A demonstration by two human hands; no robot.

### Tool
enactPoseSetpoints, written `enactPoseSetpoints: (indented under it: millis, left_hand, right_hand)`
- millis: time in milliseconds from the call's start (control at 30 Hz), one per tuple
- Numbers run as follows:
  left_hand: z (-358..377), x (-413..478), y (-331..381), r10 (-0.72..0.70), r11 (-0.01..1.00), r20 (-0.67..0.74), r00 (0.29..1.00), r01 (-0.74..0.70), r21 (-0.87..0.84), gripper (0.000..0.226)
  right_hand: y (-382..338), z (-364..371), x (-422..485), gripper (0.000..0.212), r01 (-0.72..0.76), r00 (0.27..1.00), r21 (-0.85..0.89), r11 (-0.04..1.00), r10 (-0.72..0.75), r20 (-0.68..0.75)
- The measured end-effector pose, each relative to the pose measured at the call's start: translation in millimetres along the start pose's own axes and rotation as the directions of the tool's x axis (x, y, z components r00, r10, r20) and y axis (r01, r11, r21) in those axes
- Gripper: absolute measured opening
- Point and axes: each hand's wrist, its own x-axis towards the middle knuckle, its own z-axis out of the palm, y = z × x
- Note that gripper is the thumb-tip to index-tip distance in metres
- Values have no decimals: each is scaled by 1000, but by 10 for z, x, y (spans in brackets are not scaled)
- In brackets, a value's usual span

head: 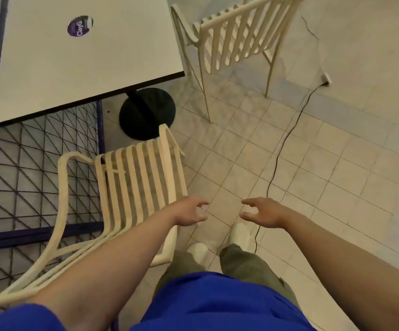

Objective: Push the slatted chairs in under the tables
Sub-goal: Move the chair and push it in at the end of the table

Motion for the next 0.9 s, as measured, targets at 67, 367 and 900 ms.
enactPoseSetpoints:
  millis: [67, 367, 900]
  left_hand:
    - [-64, 98, 189, 12, 1000, 6, 1000, -12, 14, 62]
    - [-464, 447, 707, 81, 996, -26, 996, -80, 32, 60]
    - [-2635, 1798, 1000, 119, 992, -52, 992, -116, 48, 62]
  right_hand:
    - [86, -137, -46, 68, -6, 1000, 8, 1000, 6, -23]
    - [344, -772, -71, 67, -62, 997, -38, 997, 59, -56]
    - [21, -2946, 1459, 68, -86, 991, -87, 993, 76, -110]
